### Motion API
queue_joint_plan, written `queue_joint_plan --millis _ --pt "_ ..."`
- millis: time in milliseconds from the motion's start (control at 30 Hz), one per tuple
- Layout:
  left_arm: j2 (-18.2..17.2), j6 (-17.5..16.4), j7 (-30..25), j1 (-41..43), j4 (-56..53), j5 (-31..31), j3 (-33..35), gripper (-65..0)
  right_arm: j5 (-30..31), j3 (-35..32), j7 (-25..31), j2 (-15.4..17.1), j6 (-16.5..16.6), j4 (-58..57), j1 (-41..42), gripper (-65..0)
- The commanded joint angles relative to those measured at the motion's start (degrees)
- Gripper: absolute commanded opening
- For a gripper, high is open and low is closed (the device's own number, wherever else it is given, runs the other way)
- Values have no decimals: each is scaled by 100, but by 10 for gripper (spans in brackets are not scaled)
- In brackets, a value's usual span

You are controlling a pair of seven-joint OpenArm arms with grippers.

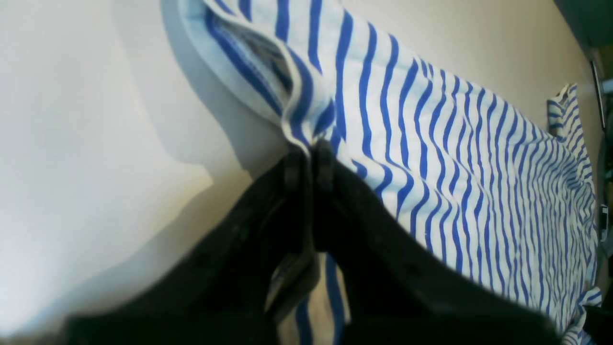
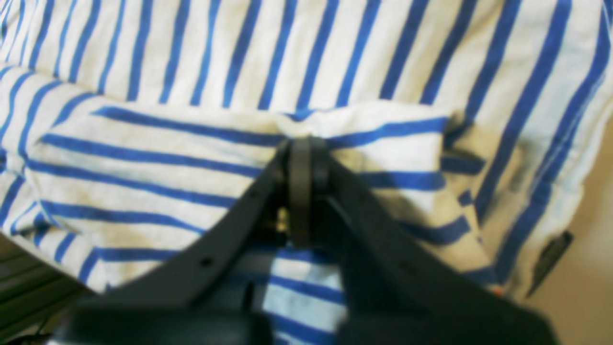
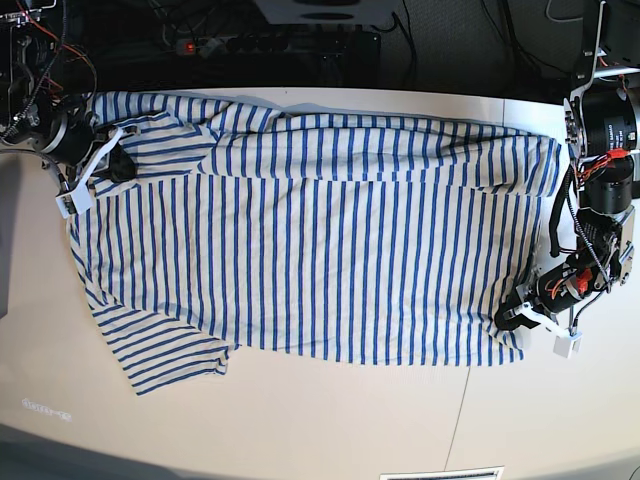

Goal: Fold the T-shirt properly
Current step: 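Move the right gripper to the hem corner and grasp it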

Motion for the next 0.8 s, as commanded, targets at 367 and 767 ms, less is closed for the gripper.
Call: queue_joint_plan --millis 367,767 --pt "-50 -188 243 -122 42 15 2 -650 251 916 -173 120 229 723 568 -650" --pt "-52 -186 507 -122 44 15 2 -650 -278 914 192 131 227 -2258 3233 -624"
